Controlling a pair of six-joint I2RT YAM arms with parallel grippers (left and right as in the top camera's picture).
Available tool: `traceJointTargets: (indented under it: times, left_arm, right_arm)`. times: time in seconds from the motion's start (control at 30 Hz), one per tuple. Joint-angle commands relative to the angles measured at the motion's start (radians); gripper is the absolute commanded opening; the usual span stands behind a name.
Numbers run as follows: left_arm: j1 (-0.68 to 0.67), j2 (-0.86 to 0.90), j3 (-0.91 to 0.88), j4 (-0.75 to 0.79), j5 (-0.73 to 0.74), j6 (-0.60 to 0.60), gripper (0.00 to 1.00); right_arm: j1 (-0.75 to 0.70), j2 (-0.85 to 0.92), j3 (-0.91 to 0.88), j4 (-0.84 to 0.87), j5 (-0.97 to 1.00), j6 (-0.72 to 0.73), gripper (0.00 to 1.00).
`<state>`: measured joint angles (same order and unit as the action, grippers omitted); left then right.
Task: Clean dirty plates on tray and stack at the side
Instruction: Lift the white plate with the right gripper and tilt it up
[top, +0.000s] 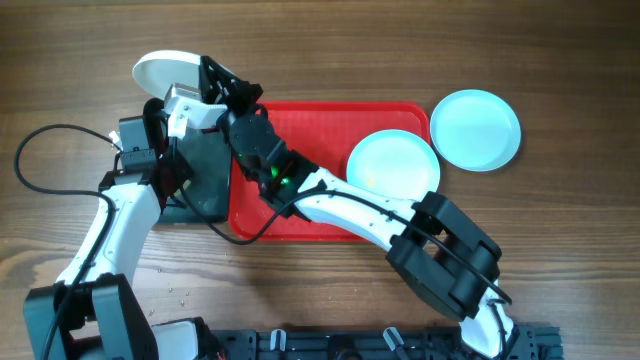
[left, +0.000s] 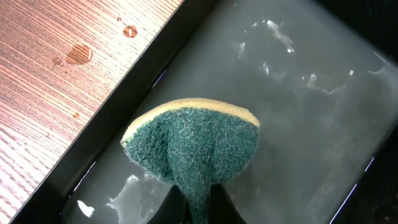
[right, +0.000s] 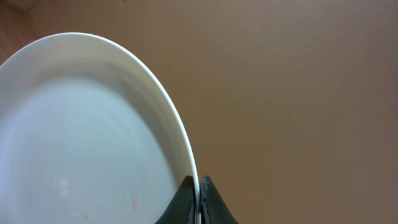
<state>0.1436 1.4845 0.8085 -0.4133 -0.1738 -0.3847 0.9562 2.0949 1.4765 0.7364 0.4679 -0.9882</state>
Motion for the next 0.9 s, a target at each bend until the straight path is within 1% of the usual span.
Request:
traceJointTargets:
  times: [0.0,0.13,0.27,0.3,0.33,0.37,0.4,0.43,0.47,0.5,0.6,0.63,0.67,0.73,0.87]
  left_arm:
    - [0.005,-0.023,-0.004,0.007,0.009,-0.016,0.04]
    - [0.005,-0.023,-0.004,0.007,0.009,-0.016,0.04]
    - [0.005,-0.023,-0.004,0.007,0.009,-0.016,0.04]
    - [0.005,-0.023,-0.004,0.007,0.009,-0.016,0.04]
    - [0.005,-0.023,-0.004,0.007,0.009,-0.016,0.04]
    - [0.005,-0.023,-0.004,0.007,0.009,-0.016,0.04]
    - [0.005,-0.023,-0.004,0.007,0.009,-0.016,0.04]
    - [0.005,-0.023,-0.004,0.007,0.009,-0.016,0.04]
    - [0.005,-0.023,-0.004,0.007,0.009,-0.016,0.04]
    - [0.005,-0.023,-0.004,0.007,0.009,-0.016,0.04]
    - [0.005,-0.023,-0.004,0.007,0.009,-0.016,0.04]
    - [0.005,-0.023,-0.004,0.007,0.009,-0.016,0.04]
    - [0.005,-0.023,-0.004,0.008,0.009,-0.016,0.04]
    - [0.005,-0.023,-0.004,0.008,0.01,-0.016,0.04]
    - [0.005,-0.023,-0.004,0.008,0.01,-0.016,0.04]
  right_arm:
    - [0.003,0.001,0.015,-0.001,-0.019,0.027,0.05]
    - [0.003,0.001,0.015,-0.045,-0.019,0.027,0.05]
    - [0.003,0.001,0.015,-0.045,-0.016,0.034,0.05]
    - [-0.005,0.001,0.015,-0.045,0.012,0.141,0.05]
    - [-0.011,0.001,0.015,-0.046,0.034,0.215,0.04]
    - [-0.026,0.001,0.015,-0.063,0.078,0.366,0.04]
    - [-0.04,0.001,0.015,-0.106,0.094,0.486,0.04]
    - [-0.061,0.001,0.015,-0.17,0.092,0.64,0.04]
    - [-0.082,0.001,0.015,-0.262,0.069,0.819,0.04]
    - [-0.101,0.001,0.015,-0.345,0.015,0.965,0.04]
    - [-0.146,0.001,0.015,-0.526,-0.128,1.264,0.04]
    - [-0.153,0.001,0.015,-0.557,-0.142,1.323,0.04]
    - [-0.17,0.001,0.015,-0.611,-0.156,1.426,0.04]
    - [-0.181,0.001,0.015,-0.631,-0.181,1.452,0.04]
    - [-0.214,0.0,0.015,-0.645,-0.344,1.463,0.05]
